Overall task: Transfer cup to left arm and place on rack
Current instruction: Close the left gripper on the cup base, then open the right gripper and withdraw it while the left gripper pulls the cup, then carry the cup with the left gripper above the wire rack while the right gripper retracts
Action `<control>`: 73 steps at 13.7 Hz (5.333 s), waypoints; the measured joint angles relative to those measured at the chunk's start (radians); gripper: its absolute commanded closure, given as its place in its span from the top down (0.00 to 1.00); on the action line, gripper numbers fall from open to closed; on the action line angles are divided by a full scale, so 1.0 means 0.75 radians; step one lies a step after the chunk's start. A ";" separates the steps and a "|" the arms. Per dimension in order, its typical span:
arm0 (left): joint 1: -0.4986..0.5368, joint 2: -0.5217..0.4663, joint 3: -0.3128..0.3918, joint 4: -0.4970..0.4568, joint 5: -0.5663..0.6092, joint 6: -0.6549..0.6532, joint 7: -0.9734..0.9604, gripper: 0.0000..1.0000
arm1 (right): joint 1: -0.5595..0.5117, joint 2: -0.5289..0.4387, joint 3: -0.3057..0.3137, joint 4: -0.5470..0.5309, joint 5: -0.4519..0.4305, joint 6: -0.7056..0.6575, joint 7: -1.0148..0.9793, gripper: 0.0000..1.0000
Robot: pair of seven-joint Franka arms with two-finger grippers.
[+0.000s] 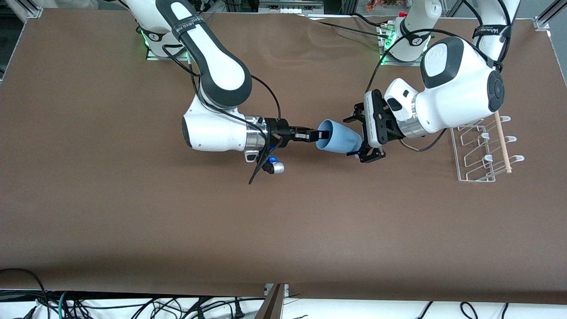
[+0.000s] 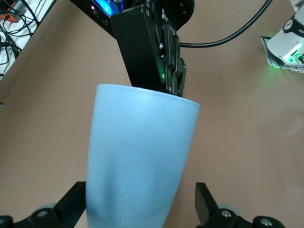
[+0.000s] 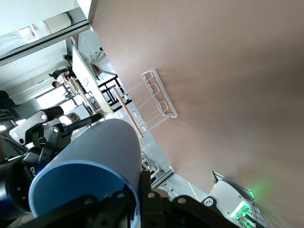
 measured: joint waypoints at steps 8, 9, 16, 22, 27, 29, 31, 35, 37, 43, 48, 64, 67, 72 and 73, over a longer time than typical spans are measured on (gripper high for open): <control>0.002 0.000 -0.014 -0.023 0.002 0.056 0.030 0.10 | 0.001 0.000 0.000 0.000 0.002 -0.001 0.001 0.29; 0.002 0.000 -0.014 -0.022 0.002 0.056 0.031 0.10 | 0.001 0.000 0.000 0.001 0.002 -0.001 0.001 0.95; 0.007 0.000 -0.013 -0.022 0.002 0.054 0.032 0.08 | -0.028 -0.001 -0.011 0.022 0.002 0.003 0.001 1.00; 0.052 -0.028 0.000 -0.018 0.037 -0.084 0.031 0.07 | -0.105 -0.011 -0.021 0.047 -0.043 -0.024 -0.002 1.00; 0.138 -0.038 0.013 0.031 0.326 -0.332 0.016 0.07 | -0.163 -0.049 -0.084 0.049 -0.389 -0.209 -0.003 1.00; 0.154 -0.037 0.017 0.032 0.496 -0.396 -0.017 0.07 | -0.194 -0.068 -0.118 0.049 -0.583 -0.276 -0.007 1.00; 0.161 -0.037 0.019 0.037 0.668 -0.495 -0.098 0.07 | -0.223 -0.090 -0.128 0.049 -0.849 -0.307 -0.008 1.00; 0.164 -0.037 0.020 0.114 1.039 -0.790 -0.209 0.04 | -0.270 -0.178 -0.133 0.000 -1.338 -0.331 -0.007 1.00; 0.162 -0.023 0.018 0.117 1.230 -0.863 -0.246 0.00 | -0.307 -0.238 -0.135 -0.055 -1.522 -0.362 -0.007 1.00; 0.153 0.173 0.011 0.112 1.767 -1.021 -0.433 0.00 | -0.473 -0.414 -0.140 -0.089 -1.741 -0.499 -0.052 1.00; 0.119 0.265 0.005 0.015 2.078 -1.173 -0.750 0.00 | -0.593 -0.622 -0.141 -0.214 -1.866 -0.554 -0.055 1.00; 0.129 0.242 -0.004 -0.361 2.377 -1.111 -1.235 0.00 | -0.814 -0.765 0.064 -0.304 -1.871 -0.655 -0.341 1.00; 0.152 0.246 -0.003 -0.365 2.379 -1.086 -1.269 0.00 | -0.817 -0.762 0.064 -0.291 -1.871 -0.669 -0.346 1.00; 0.156 0.276 -0.003 -0.380 2.404 -1.074 -1.344 0.00 | -0.818 -0.761 0.064 -0.285 -1.871 -0.674 -0.346 1.00; 0.158 0.285 -0.003 -0.386 2.416 -1.069 -1.369 0.00 | -0.818 -0.760 0.064 -0.285 -1.871 -0.674 -0.346 1.00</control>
